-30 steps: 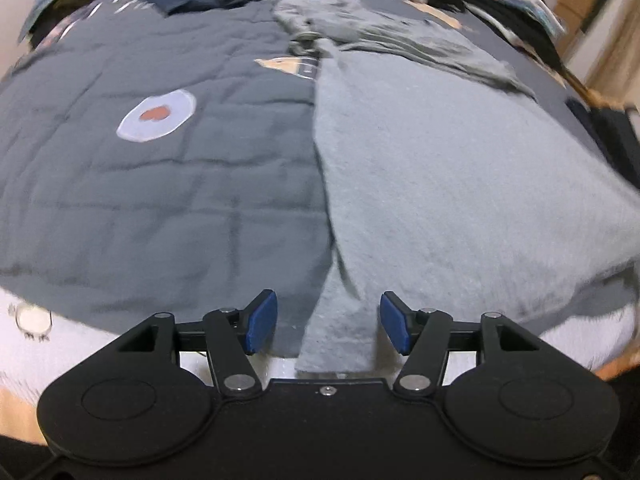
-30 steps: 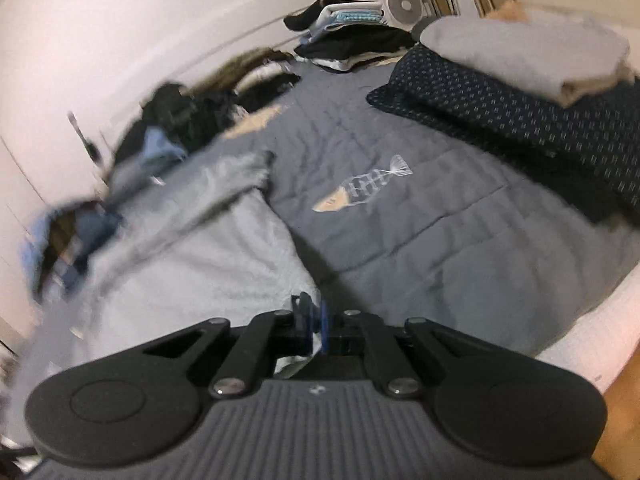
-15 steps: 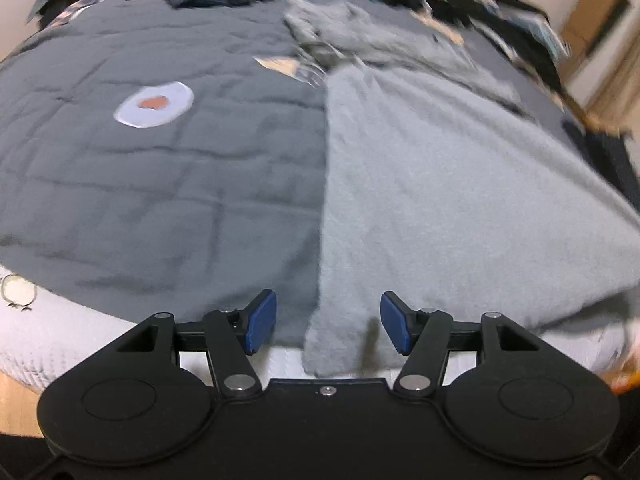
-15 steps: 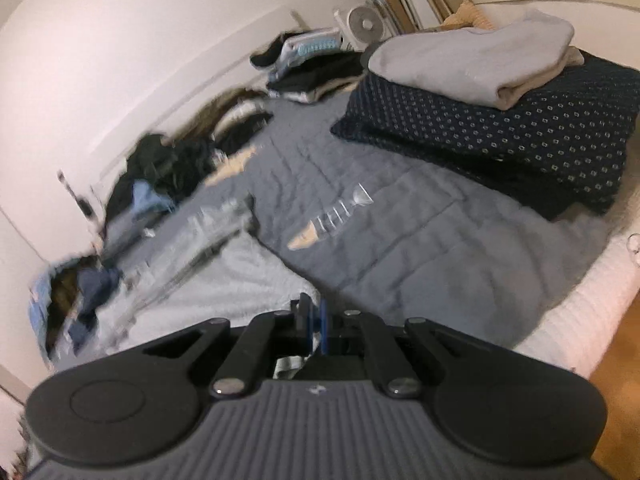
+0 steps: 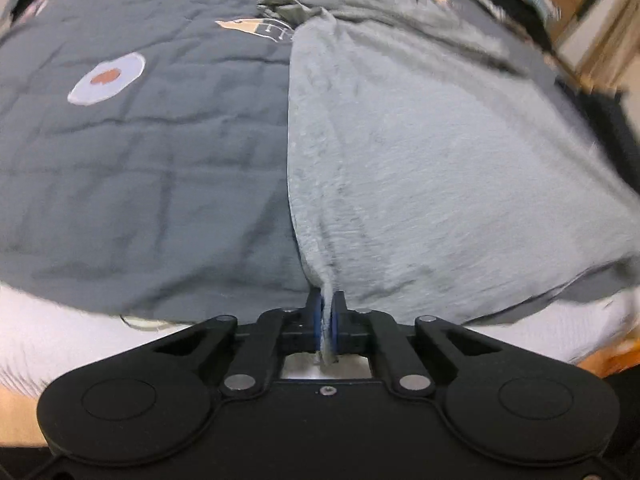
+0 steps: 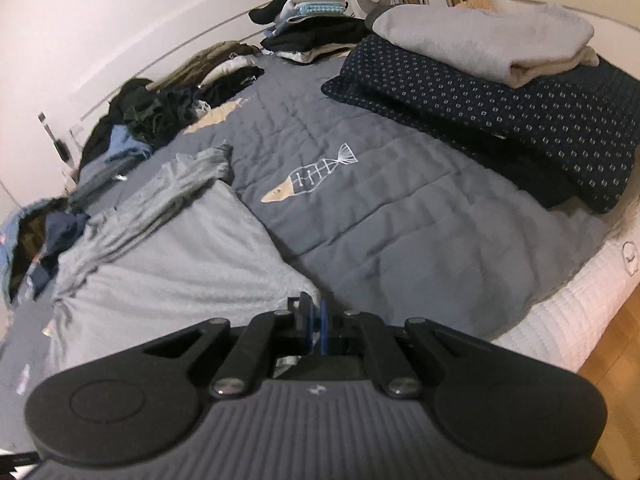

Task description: Fold clothes

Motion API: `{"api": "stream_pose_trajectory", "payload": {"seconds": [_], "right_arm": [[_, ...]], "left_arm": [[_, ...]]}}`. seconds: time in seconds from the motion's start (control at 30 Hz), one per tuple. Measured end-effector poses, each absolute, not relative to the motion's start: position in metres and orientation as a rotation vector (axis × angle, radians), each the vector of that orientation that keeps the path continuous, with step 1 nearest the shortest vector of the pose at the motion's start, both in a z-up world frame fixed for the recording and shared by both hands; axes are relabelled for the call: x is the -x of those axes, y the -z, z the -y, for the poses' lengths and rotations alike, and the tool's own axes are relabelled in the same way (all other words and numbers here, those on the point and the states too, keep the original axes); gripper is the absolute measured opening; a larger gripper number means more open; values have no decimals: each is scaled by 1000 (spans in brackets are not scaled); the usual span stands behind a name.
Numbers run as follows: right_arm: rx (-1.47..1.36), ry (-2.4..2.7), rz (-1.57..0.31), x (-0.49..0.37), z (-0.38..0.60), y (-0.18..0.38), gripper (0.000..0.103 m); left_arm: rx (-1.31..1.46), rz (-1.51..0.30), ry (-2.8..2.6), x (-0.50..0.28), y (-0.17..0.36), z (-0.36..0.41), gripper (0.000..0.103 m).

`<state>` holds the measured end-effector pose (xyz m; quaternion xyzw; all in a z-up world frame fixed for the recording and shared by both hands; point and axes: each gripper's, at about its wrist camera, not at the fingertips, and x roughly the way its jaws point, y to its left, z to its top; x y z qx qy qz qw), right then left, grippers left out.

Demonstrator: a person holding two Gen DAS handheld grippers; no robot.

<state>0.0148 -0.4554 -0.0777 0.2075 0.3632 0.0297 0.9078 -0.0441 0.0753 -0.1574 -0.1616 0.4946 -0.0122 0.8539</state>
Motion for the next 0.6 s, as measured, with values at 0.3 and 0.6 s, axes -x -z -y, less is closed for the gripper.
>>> {"api": "stream_pose_trajectory", "payload": {"seconds": [0.3, 0.6], "right_arm": [[-608, -157, -729, 9, 464, 36, 3], [-592, -187, -781, 37, 457, 16, 3]], "left_arm": [[581, -844, 130, 99, 76, -111, 4], [520, -890, 111, 135, 39, -133, 3]]}}
